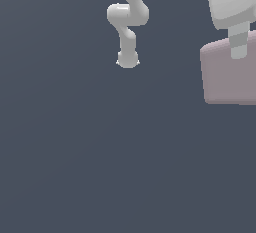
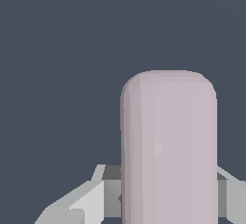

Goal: Pick up the object and move it to a goal position.

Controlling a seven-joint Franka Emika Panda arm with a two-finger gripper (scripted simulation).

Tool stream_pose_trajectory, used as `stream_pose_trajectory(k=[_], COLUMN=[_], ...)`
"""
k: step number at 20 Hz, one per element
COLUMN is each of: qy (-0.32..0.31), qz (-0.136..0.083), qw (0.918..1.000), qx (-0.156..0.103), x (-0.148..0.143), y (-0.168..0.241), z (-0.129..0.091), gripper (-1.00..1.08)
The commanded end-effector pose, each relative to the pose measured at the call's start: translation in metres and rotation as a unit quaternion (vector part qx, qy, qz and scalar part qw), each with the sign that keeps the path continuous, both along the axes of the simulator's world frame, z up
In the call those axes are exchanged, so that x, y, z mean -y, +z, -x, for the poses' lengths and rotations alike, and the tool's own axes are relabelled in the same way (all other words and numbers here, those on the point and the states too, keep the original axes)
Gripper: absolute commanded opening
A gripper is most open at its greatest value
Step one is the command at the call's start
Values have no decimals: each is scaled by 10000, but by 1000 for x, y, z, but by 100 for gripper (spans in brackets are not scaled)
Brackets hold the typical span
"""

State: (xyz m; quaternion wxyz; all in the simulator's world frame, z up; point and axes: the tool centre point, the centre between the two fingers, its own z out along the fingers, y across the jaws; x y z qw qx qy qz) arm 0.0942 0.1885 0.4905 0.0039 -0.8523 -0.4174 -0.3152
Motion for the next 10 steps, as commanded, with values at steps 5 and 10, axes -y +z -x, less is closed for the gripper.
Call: stream_pose_trajectory(k=[5,10], qy=[204,191], qz=[-79,-82], qw=[9993,9994], qx=[288,269], x=[-11,-10], y=[38,36], z=[8,7], gripper=[-100,-100])
